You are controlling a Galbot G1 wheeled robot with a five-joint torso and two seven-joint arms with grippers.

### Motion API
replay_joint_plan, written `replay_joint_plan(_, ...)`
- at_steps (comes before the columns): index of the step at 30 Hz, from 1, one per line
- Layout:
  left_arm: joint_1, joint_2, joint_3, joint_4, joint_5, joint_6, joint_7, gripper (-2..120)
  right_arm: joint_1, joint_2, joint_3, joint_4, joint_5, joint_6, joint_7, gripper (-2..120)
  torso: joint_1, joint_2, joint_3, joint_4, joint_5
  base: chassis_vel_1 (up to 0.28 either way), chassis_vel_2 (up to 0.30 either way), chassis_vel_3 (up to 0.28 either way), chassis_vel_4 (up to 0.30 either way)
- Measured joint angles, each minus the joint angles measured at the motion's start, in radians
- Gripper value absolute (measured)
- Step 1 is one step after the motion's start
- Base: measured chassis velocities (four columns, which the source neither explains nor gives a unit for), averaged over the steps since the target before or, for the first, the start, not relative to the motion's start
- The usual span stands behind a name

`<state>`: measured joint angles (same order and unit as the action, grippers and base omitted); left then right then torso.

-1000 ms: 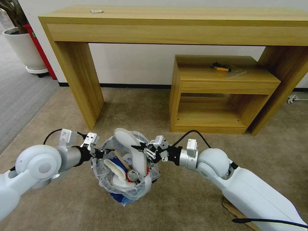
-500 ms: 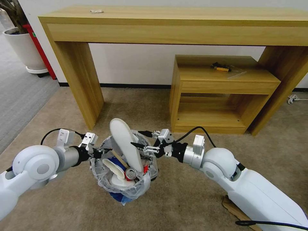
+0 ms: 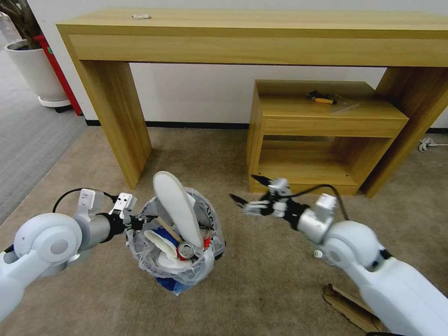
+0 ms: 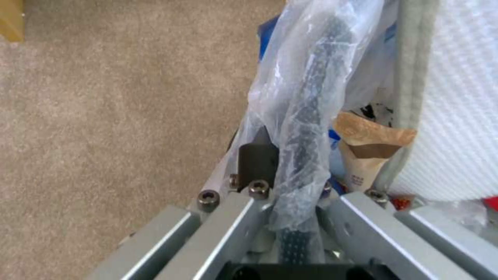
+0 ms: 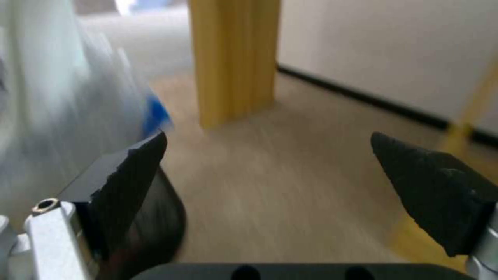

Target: Pick up the trash bin and place the garbage on the floor into it.

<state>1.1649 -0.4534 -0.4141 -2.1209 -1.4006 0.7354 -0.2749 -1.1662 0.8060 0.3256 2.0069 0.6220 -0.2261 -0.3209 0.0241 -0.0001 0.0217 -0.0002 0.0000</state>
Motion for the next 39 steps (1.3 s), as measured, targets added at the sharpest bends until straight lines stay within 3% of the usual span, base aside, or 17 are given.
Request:
replay_joint_plan(7,0.007,-0.027,0.000,-0.011,0.009,0.000,-0.009,0,-0.206,-0.041,0.162,-0.080,-0.067,0.073,-0.110,100,0.000,0.000,0.000,-0.0001,-0.0001,0.000,0.000,0.000,0.000)
replay_joint_plan(10,0.009,-0.031,-0.001,-0.012,0.012,0.000,-0.009,0,-0.226,-0.040,0.176,-0.093,-0.074,0.079,-0.119,100,0.000,0.000,0.000,0.0001,-0.0003,0.000,0.000,0.000,0.000)
replay_joint_plan(20,0.023,-0.046,-0.019,-0.027,0.022,0.000,-0.009,0,-0.421,-0.008,0.299,-0.369,-0.143,0.184,-0.241,100,0.000,0.000,0.000,0.0000,-0.0002,0.000,0.000,0.000,0.000)
replay_joint_plan(27,0.019,-0.059,-0.002,-0.027,0.032,0.000,-0.007,0,-0.444,0.006,0.323,-0.567,-0.165,0.219,-0.280,100,0.000,0.000,0.000,-0.0001,0.0000,0.000,0.000,0.000,0.000)
replay_joint_plan(36,0.017,-0.062,0.002,-0.030,0.032,0.000,-0.007,0,-0.423,0.013,0.329,-0.652,-0.208,0.184,-0.282,100,0.000,0.000,0.000,0.0000,-0.0004,0.000,0.000,0.000,0.000)
replay_joint_plan(39,0.017,-0.064,0.004,-0.032,0.032,0.000,-0.005,0,-0.388,0.030,0.311,-0.704,-0.247,0.173,-0.266,89,0.000,0.000,0.000,0.0002,-0.0003,0.000,0.000,0.000,0.000)
